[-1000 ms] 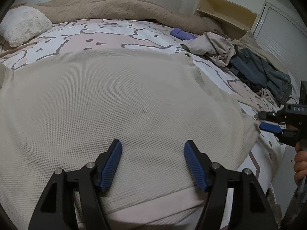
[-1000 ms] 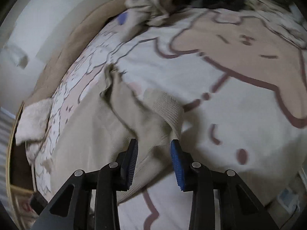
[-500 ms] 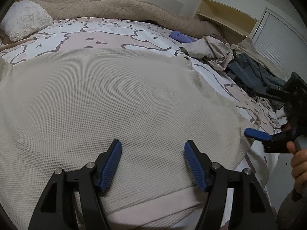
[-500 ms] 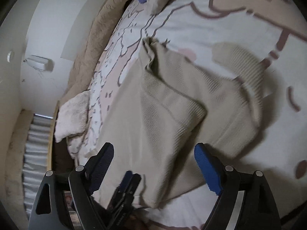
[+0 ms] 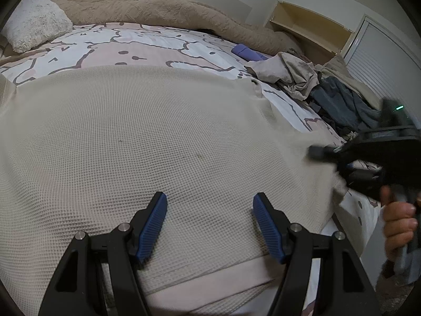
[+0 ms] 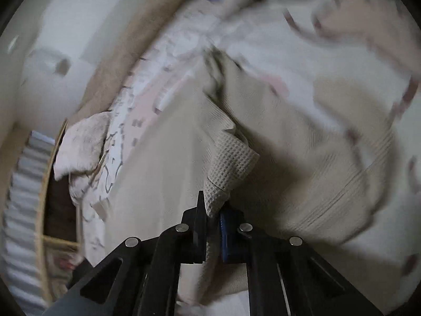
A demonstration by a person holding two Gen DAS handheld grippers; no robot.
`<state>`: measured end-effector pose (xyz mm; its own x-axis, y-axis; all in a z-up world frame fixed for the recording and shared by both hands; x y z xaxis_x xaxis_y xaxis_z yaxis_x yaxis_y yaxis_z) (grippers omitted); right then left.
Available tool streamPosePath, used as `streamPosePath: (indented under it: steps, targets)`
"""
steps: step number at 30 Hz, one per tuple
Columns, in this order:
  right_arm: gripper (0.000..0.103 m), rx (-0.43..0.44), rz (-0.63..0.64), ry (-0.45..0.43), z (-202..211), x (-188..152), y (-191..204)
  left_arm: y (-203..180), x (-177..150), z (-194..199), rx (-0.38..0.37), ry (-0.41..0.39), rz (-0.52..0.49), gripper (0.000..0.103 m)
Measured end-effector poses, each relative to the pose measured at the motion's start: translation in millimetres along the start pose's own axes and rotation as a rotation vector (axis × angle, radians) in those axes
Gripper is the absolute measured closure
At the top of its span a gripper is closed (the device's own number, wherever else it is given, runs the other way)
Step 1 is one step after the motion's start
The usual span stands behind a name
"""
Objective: Fold clothes
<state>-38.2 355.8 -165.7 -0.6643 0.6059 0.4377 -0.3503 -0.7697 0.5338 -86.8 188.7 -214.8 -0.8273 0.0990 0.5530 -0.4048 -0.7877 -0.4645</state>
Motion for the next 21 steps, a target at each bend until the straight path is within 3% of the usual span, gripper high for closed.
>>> streamPosePath:
  steps: [2,6,7,9,10,12,13,14,17,21]
  targets:
    - [0.094,-0.052,0.087,-0.033,13,1,5,0,0,0,0.001,0.000,-0.001,0.035]
    - [0.094,-0.167,0.108,0.078,-16,-18,-28,0,-1,0,0.003,0.000,-0.005,0.035]
    - [0.094,-0.170,0.096,0.103,-25,-23,-36,0,-1,0,0.004,0.000,-0.006,0.035]
    - [0.093,-0.145,0.067,0.071,-26,-24,-39,0,-1,0,0.004,-0.001,-0.008,0.035]
    - [0.089,-0.134,0.065,0.065,-23,-22,-37,0,-1,0,0.005,-0.003,-0.009,0.035]
    - [0.058,-0.077,0.050,0.058,-12,-19,-33,0,-1,1,0.005,-0.007,-0.010,0.035]
    - [0.024,-0.046,0.029,0.033,0,-17,-33,0,-1,1,0.006,-0.009,-0.011,0.035]
    - [0.012,-0.014,0.007,0.006,13,-15,-34,0,-1,1,0.006,-0.010,-0.012,0.035]
    - [0.012,0.024,-0.057,-0.044,43,-14,-43,0,-1,2,0.007,-0.016,-0.015,0.035]
    - [0.012,0.110,-0.202,-0.006,49,-32,-73,-1,0,6,0.014,-0.033,-0.019,0.035]
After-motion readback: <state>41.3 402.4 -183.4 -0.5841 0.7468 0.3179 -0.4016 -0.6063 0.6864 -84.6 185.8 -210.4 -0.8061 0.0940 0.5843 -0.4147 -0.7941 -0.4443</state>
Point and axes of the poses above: each gripper's, at about its wrist camera, not at the fingertips, and z roughly against the way its jaws point, y to its left, x to its top, the point moved 9 cm from there along -z, roughly the way its jaws point, and after that the axes turned 10 degrees about z, right-handed, at the moved point
